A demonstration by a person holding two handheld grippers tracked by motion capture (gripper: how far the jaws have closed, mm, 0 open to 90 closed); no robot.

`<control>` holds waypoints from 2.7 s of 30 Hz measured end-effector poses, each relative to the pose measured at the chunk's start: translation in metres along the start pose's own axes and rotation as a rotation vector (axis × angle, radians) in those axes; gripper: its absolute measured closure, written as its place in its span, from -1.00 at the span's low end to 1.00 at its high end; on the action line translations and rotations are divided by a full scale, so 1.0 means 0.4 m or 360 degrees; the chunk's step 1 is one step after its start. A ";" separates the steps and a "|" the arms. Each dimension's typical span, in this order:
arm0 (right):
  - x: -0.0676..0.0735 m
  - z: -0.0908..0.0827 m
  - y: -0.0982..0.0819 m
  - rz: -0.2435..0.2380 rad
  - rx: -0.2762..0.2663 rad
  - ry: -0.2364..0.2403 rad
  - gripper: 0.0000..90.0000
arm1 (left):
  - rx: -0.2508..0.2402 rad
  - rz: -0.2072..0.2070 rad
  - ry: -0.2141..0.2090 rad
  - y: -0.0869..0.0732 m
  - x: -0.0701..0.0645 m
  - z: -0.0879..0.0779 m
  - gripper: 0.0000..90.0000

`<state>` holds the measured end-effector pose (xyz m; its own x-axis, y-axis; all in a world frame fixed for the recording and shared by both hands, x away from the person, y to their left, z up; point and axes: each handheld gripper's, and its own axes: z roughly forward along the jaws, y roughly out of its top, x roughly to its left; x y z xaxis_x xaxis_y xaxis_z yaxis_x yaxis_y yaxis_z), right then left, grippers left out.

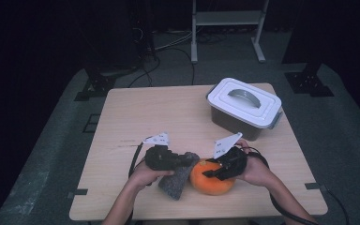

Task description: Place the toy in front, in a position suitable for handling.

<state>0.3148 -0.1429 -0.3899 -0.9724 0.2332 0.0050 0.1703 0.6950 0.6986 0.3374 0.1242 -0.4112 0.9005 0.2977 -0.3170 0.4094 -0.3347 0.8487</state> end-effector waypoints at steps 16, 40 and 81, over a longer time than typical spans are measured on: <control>-0.021 0.052 -0.032 0.0034 -0.0340 0.0143 0.22 | -0.0059 0.0066 0.0038 0.010 -0.011 -0.056 0.77; 0.026 -0.045 -0.047 0.0132 -0.0106 -0.0059 0.05 | 0.0039 0.0158 -0.0033 0.041 -0.071 0.028 0.77; -0.033 -0.049 -0.095 0.0200 -0.0199 0.0083 -0.06 | 0.0085 0.0124 -0.0032 0.037 -0.066 -0.028 0.77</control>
<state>0.3182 -0.1857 -0.4026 -0.9522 0.2749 0.1329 0.2731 0.5719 0.7735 0.3179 0.1214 -0.3854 0.9324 0.2510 -0.2600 0.3449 -0.4035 0.8475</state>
